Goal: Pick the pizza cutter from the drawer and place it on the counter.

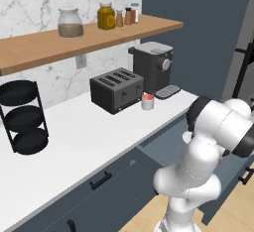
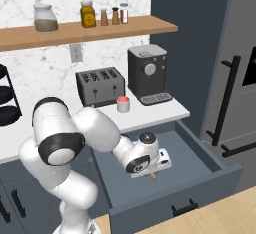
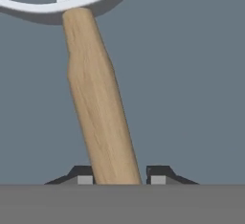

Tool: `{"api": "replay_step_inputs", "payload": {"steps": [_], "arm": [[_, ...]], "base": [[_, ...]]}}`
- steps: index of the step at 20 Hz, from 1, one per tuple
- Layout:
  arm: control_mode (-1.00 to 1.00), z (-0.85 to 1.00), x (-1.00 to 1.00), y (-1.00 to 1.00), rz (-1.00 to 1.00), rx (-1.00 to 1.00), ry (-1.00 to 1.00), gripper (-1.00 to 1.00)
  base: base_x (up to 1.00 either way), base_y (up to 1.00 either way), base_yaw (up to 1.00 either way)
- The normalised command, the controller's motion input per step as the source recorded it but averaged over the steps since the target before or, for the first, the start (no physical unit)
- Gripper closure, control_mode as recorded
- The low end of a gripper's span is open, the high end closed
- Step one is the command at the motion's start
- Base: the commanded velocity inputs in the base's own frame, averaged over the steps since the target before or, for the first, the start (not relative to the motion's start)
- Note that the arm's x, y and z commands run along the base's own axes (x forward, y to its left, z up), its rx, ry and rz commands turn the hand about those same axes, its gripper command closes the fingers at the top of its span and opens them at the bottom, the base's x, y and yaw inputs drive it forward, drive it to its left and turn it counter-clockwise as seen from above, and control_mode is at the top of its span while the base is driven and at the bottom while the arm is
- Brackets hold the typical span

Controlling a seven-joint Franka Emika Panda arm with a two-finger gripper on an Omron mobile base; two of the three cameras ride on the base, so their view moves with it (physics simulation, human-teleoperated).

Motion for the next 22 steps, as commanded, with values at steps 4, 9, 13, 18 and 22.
{"api": "replay_step_inputs", "payload": {"steps": [4,9,13,18,22], "arm": [[-1.0,1.0,0.01,0.59,0.1,0.0,-0.05,1.0],[-1.0,1.0,0.12,0.98,0.08,-0.05,0.03,1.0],[-1.0,0.83,0.46,1.0,0.09,-0.1,0.14,1.0],[-1.0,0.76,0.71,1.0,0.07,-0.04,0.18,1.0],[-1.0,0.39,0.75,0.94,0.02,-0.02,0.2,1.0]], "base": [[0.0,0.0,0.0],[0.0,0.0,0.0],[0.0,0.0,0.0],[0.0,0.0,0.0],[0.0,0.0,0.0]]}}
